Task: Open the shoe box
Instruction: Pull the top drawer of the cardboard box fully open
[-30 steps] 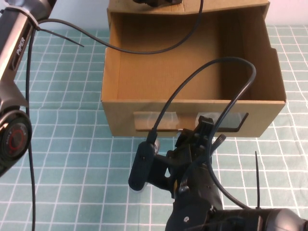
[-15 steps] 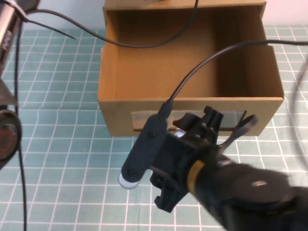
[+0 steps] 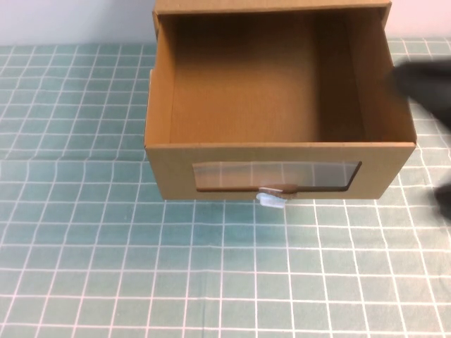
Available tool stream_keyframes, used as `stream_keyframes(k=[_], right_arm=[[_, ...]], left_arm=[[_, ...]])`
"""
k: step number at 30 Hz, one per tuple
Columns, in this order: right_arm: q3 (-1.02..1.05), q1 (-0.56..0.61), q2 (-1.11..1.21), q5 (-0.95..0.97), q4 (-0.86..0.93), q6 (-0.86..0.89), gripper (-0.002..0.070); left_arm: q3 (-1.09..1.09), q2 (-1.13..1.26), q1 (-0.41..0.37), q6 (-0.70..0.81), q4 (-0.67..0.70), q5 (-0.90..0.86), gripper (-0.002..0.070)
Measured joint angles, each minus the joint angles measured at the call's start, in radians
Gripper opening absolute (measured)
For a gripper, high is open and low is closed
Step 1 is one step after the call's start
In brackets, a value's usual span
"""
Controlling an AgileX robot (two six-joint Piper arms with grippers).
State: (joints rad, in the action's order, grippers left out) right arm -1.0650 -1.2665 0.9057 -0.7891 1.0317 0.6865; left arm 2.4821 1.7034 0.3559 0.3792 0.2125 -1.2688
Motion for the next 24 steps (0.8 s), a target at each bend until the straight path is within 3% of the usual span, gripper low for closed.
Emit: stream_keyframes(k=[4,7,12,19,24], right_arm=[[-0.004,0.0,-0.166,-0.055,-0.069,-0.029,-0.0006],[-0.007,0.0,-0.272,-0.155,-0.196,-0.148,-0.001],[0.065,0.0,-0.349,-0.322,-0.336,-0.249,-0.0013],[0.255,0.0,-0.432,-0.281,-0.482,-0.26,-0.0013],[0.357,0.0,-0.458,-0.278,-0.503,-0.26,-0.0013]], left_arm=[[-0.135,-0.161,0.0,-0.015,-0.028,-0.002,-0.0005],[-0.296,-0.308,0.0,-0.019,-0.043,-0.002,-0.0005],[-0.679,-0.555,0.0,-0.03,-0.049,-0.005,-0.0005],[-1.207,-0.935,0.0,-0.075,-0.061,0.024,-0.0006],[-1.501,-1.224,0.0,-0.146,-0.064,0.153,-0.0005]])
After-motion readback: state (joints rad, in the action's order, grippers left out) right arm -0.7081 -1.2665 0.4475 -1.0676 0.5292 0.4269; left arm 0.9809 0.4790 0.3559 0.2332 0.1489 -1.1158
